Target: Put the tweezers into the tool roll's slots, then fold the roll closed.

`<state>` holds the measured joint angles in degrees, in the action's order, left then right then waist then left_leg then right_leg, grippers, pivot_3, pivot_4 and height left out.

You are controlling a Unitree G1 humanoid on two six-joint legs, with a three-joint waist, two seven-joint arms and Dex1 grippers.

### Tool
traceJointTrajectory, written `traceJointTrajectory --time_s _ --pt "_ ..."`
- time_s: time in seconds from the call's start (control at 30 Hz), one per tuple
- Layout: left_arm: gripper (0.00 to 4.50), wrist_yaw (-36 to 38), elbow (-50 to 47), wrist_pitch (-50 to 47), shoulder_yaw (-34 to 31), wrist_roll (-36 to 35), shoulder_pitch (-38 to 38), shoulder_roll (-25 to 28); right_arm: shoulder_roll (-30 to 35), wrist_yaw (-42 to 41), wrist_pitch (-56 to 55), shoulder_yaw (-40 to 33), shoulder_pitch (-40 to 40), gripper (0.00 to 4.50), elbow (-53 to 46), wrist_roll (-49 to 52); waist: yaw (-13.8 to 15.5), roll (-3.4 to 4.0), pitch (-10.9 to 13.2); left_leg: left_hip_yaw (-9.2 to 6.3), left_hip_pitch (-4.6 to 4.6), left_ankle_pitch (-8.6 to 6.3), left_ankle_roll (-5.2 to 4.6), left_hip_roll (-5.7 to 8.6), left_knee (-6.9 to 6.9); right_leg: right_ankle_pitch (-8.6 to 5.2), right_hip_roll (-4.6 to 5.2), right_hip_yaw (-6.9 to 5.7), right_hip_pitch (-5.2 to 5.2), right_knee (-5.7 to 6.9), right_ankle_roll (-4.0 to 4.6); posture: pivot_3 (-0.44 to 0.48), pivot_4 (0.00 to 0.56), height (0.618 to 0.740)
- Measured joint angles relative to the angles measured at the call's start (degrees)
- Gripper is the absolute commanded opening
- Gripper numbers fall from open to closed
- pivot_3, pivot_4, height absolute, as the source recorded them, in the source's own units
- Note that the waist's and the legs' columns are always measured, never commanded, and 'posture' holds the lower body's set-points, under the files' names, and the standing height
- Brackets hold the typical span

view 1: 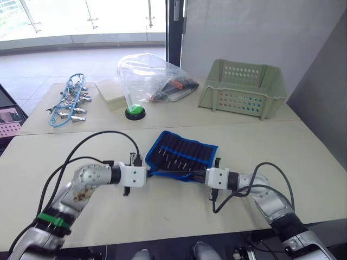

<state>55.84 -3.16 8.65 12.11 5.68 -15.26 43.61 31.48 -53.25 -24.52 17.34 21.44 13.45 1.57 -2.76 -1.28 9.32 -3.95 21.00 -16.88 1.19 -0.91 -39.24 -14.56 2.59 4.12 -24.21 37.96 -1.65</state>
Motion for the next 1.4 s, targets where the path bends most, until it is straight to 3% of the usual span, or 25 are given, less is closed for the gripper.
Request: traceJointTrajectory --time_s 0.2,0.3,0.63,0.97,1.1,1.13,1.4 --pt "0.03 -0.02 -11.17 -9.28 -2.31 -4.82 8.00 1.60 2.89 -8.16 1.33 -0.06 -4.94 0.00 -4.00 8.07 0.77 0.00 0.01 0.04 -0.07 0.00 0.00 0.07 -0.01 0.00 0.10 -0.01 0.14 -0.30 0.00 0.000 0.150 0.740" --pt "0.03 -0.40 -12.69 -12.07 -2.31 -5.75 8.47 1.60 3.37 -9.49 2.40 -0.26 -5.09 0.00 -4.56 9.61 0.73 0.00 0.01 0.04 -0.20 0.01 0.00 0.06 -0.01 0.00 0.05 0.00 0.19 -0.21 0.01 0.000 0.150 0.740" --pt "0.03 -2.22 -6.77 -19.69 -1.45 -7.05 -1.64 -2.77 2.32 -7.49 6.95 -2.42 -1.39 0.00 -2.19 10.97 0.83 -0.01 0.01 0.06 -0.19 0.03 0.00 0.08 -0.02 -0.02 0.04 0.01 0.12 -0.07 0.04 0.000 0.150 0.740" --pt "0.03 -0.95 1.67 -33.40 2.23 -10.41 -13.12 -8.09 0.02 -3.57 9.26 -4.03 2.99 0.00 6.55 9.30 0.68 -0.01 0.01 0.06 -0.12 0.03 0.01 0.10 -0.09 -0.01 0.04 0.02 0.07 0.00 0.03 0.000 0.150 0.740" --pt "1.24 -2.24 3.16 -35.98 0.89 -11.11 -13.82 -8.94 -0.86 -2.79 11.00 -7.13 3.02 0.00 8.14 10.45 0.68 -0.01 0.01 0.05 -0.11 0.03 0.01 0.11 -0.09 -0.01 0.06 0.02 0.07 -0.01 0.03 0.000 0.150 0.740" --pt "1.59 -2.72 3.60 -36.55 0.01 -11.24 -13.83 -8.83 -0.85 -2.33 11.28 -8.13 3.03 0.60 8.51 10.52 0.67 0.00 0.01 0.04 -0.12 0.03 0.01 0.10 -0.09 -0.01 0.06 0.02 0.07 0.00 0.03 0.000 0.150 0.740" --pt "4.21 -6.06 1.93 -37.30 -9.94 -15.37 -13.71 -8.49 -1.75 2.46 12.29 -16.16 3.03 3.24 8.56 12.16 0.58 -0.01 0.01 0.04 -0.04 0.03 0.01 0.09 -0.09 -0.01 0.08 0.01 0.00 -0.01 0.03 0.000 0.150 0.740"
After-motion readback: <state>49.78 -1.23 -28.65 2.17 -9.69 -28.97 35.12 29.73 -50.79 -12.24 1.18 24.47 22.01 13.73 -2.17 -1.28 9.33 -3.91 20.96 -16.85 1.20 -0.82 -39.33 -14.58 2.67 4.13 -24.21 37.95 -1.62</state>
